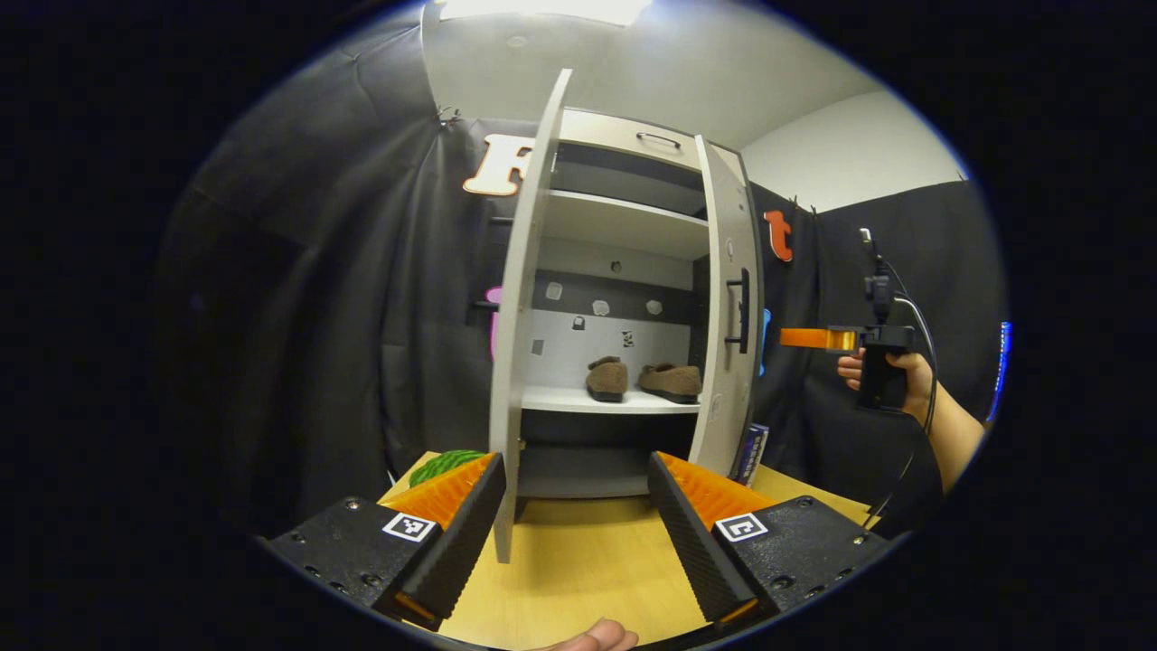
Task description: Grab one shoe with the right hand and put it into the shoe cabinet, grab the other shoe with the left hand and put it into the shoe cabinet; then close the right door with the right hand and the left door with the left hand.
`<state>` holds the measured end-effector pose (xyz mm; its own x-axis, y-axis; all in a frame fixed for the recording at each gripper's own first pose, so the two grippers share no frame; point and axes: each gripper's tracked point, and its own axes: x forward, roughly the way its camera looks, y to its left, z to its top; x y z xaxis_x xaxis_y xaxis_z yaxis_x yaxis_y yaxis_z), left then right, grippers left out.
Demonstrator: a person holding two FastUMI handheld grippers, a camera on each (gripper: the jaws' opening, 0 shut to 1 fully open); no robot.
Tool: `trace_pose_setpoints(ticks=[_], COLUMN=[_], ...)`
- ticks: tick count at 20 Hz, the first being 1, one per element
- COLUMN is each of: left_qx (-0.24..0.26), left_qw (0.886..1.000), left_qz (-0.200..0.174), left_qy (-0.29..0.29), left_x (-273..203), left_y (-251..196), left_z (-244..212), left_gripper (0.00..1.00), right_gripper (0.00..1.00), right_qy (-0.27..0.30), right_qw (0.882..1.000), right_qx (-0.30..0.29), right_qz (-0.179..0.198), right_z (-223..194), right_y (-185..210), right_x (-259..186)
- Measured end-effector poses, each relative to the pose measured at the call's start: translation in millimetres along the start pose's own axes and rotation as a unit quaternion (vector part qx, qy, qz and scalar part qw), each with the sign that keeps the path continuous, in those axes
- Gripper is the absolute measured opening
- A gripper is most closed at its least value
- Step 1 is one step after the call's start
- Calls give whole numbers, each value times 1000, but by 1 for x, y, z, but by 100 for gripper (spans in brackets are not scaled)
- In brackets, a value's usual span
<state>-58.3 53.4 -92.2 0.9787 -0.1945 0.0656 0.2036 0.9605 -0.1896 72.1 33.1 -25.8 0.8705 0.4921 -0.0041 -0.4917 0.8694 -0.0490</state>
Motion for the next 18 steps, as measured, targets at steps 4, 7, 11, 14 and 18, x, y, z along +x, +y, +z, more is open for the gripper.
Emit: trace_pose_setpoints(ticks=[4,7,11,14,18], left_qx=[18,13,14,27,50], left_qw=[999,997,997,996,995], left_qz=[44,72,78,89,89], left_qy=[-18,-18,-12,-5,-7], left_x=[0,7,25,39,63], left_y=[51,88,124,155,183], left_z=[15,18,30,48,76], left_gripper=[94,96,96,96,96], right_gripper=[93,95,93,95,95], right_qy=[4,9,12,-2,0], right_qw=[1000,1000,999,998,998], right_qx=[2,-1,31,51,32], right_qz=[-1,-9,-27,-20,-59], right_z=[-9,-16,-21,-16,-27], right_y=[5,7,22,51,62], right_x=[-16,-31,-52,-73,-102])
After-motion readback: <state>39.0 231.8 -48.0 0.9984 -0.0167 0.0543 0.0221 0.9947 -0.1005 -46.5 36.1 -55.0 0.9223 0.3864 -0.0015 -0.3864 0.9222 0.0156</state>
